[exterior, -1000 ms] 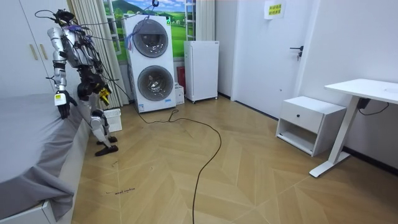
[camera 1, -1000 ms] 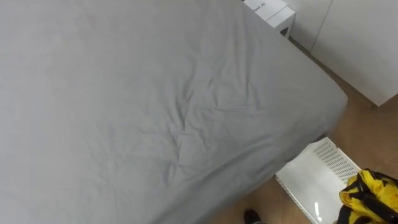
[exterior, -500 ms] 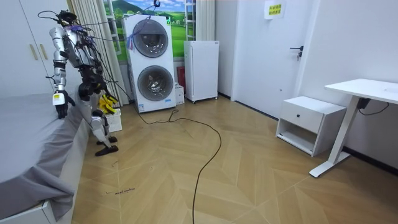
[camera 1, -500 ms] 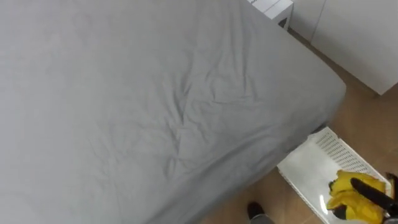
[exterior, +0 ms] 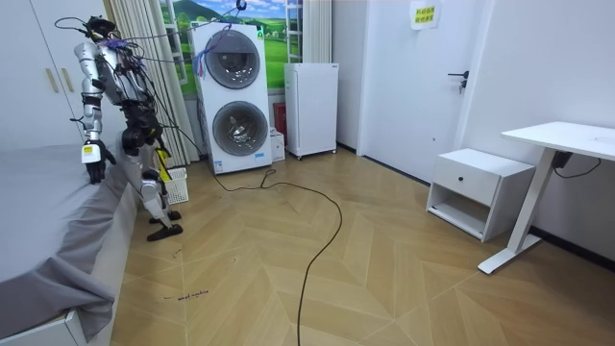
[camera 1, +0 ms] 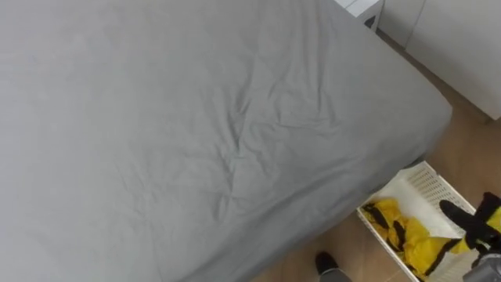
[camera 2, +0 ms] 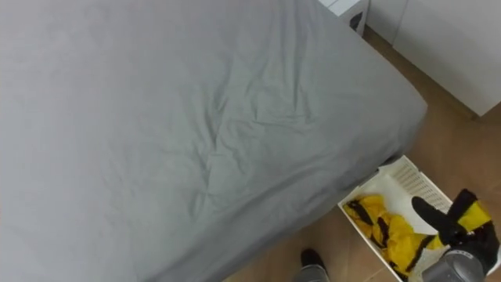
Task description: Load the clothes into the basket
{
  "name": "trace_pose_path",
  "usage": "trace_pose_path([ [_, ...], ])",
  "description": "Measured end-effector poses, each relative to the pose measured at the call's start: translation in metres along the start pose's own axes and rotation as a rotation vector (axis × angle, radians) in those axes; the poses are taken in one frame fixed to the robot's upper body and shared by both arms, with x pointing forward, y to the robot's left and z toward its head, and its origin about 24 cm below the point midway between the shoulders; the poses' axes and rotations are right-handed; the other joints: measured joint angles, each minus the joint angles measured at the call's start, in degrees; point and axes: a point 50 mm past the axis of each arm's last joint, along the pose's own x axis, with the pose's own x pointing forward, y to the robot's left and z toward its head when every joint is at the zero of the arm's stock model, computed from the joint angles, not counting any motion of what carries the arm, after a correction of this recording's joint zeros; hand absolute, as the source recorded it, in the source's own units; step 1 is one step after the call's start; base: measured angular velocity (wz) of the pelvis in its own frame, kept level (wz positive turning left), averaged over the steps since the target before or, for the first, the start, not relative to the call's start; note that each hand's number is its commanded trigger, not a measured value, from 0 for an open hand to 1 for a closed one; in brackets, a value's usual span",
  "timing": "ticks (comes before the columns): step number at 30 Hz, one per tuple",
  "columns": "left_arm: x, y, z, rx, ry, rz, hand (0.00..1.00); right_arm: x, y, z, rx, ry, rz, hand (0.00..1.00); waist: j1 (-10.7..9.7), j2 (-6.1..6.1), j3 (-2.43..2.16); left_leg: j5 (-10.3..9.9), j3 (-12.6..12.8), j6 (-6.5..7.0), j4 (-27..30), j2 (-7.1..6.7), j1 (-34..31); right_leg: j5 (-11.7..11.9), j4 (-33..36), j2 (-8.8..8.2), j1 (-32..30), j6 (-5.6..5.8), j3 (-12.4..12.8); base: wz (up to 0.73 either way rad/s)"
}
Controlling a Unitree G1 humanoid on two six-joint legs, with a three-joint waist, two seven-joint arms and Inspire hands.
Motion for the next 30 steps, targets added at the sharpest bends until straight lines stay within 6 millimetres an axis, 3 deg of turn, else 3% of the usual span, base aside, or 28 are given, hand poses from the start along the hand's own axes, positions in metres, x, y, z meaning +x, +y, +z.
trace_pose_path([
  [7,0.0,0.0,0.0,-0.008,-0.004,0.0,0.0,0.0,-0.002,-0.002,-0.009,0.002,-0.001,0.0,-0.16,-0.12,0.07,0.01,-0.03,0.02,0.0,0.03,0.19,-0.12,0.04,-0.04,0.29,-0.01,-0.24,0.01],
  [12,0.0,0.001,-0.003,-0.014,-0.007,0.001,0.0,-0.002,-0.01,-0.011,-0.038,0.023,0.007,0.0,0.11,-0.96,0.42,0.01,-0.27,0.02,0.02,0.03,1.53,-0.93,0.04,-0.16,1.79,0.3,-0.44,0.04],
  [16,-0.002,0.003,-0.006,-0.019,-0.033,0.005,0.0,-0.008,-0.013,-0.029,-0.069,0.06,0.019,0.0,0.16,-2.8,0.44,0.08,-0.5,-0.09,0.0,0.07,2.48,-1.33,-0.06,-0.65,3.21,-0.06,-1.94,0.17],
  [18,-0.002,0.004,-0.007,-0.023,-0.037,0.008,0.0,-0.013,-0.015,-0.043,-0.086,0.095,0.029,0.0,0.7,-3.93,0.29,0.09,-0.6,-0.11,-0.03,0.31,4.1,-1.5,-0.81,-0.74,5.56,-0.28,-2.78,0.24],
  [19,-0.002,0.005,-0.007,-0.025,-0.041,0.008,0.0,-0.016,-0.019,-0.052,-0.099,0.12,0.035,0.0,1.43,-4.36,0.0,0.1,-0.69,-0.13,-0.03,0.56,5.34,-1.44,-1.96,-0.76,7.48,-0.33,-3.55,0.34],
  [21,-0.003,0.005,-0.006,-0.033,-0.054,0.008,0.0,-0.02,-0.023,-0.063,-0.091,0.151,0.039,0.0,1.5,-5.05,-0.06,0.1,-1.16,-0.13,-0.27,0.84,7.09,-1.41,-3.81,-0.84,10.38,-0.26,-5.02,0.44],
  [24,-0.004,0.007,-0.008,-0.049,-0.066,0.009,0.0,-0.027,-0.028,-0.079,-0.097,0.196,0.05,0.0,2.06,-6.48,-0.44,0.1,-3.23,-0.13,-0.79,0.8,9.42,-1.52,-6.0,-1.05,14.47,-0.04,-6.86,0.41],
  [30,-0.006,0.012,-0.009,-0.06,-0.086,0.041,0.0,-0.04,-0.03,-0.107,-0.128,0.31,0.105,0.0,3.32,-9.49,-0.5,0.1,-4.5,-0.13,-2.11,0.8,13.7,-1.51,-9.44,-1.42,21.04,0.1,-10.37,0.3],
])
